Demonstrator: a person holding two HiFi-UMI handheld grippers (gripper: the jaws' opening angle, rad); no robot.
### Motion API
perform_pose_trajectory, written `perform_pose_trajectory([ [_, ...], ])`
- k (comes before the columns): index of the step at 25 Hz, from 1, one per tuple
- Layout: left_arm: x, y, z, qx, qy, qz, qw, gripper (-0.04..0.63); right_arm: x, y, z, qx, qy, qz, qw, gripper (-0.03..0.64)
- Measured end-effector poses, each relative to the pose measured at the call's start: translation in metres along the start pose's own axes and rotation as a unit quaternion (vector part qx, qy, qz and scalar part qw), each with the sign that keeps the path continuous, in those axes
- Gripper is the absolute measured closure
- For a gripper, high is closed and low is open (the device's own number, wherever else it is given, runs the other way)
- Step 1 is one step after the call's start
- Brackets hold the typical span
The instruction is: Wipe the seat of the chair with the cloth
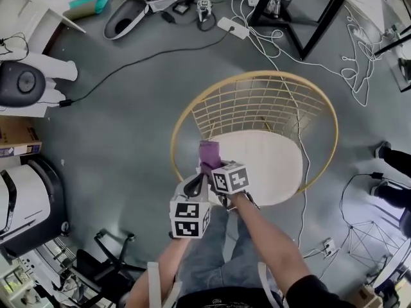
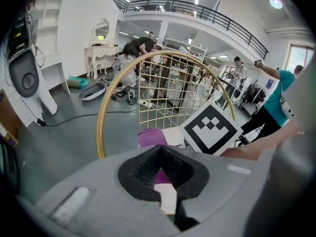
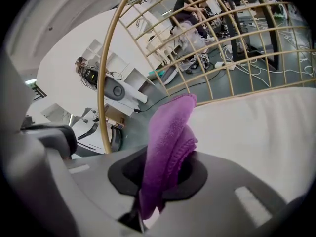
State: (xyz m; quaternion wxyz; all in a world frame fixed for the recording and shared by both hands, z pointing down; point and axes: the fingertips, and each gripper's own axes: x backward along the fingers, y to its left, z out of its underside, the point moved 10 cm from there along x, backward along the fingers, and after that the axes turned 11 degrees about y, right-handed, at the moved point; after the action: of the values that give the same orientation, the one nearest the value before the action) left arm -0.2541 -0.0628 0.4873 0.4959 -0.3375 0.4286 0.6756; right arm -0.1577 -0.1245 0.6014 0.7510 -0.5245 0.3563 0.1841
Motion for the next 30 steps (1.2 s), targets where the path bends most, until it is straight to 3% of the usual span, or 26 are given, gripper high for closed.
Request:
perform_pose_trajectory([
  [21,-0.038,-0.065,-0.007,0.007,0.012,0.000,0.9999,0.594,0.057,-0.099,0.009,-0.077,-0.048,0.022,0.996,0.555],
  [30,-0.053,-0.088,-0.014,-0.001,0.008,0.010,0.9999,0.594,0.103,-0.144,0.027,-0.154,-0.099,0.045,0.982,0.555],
])
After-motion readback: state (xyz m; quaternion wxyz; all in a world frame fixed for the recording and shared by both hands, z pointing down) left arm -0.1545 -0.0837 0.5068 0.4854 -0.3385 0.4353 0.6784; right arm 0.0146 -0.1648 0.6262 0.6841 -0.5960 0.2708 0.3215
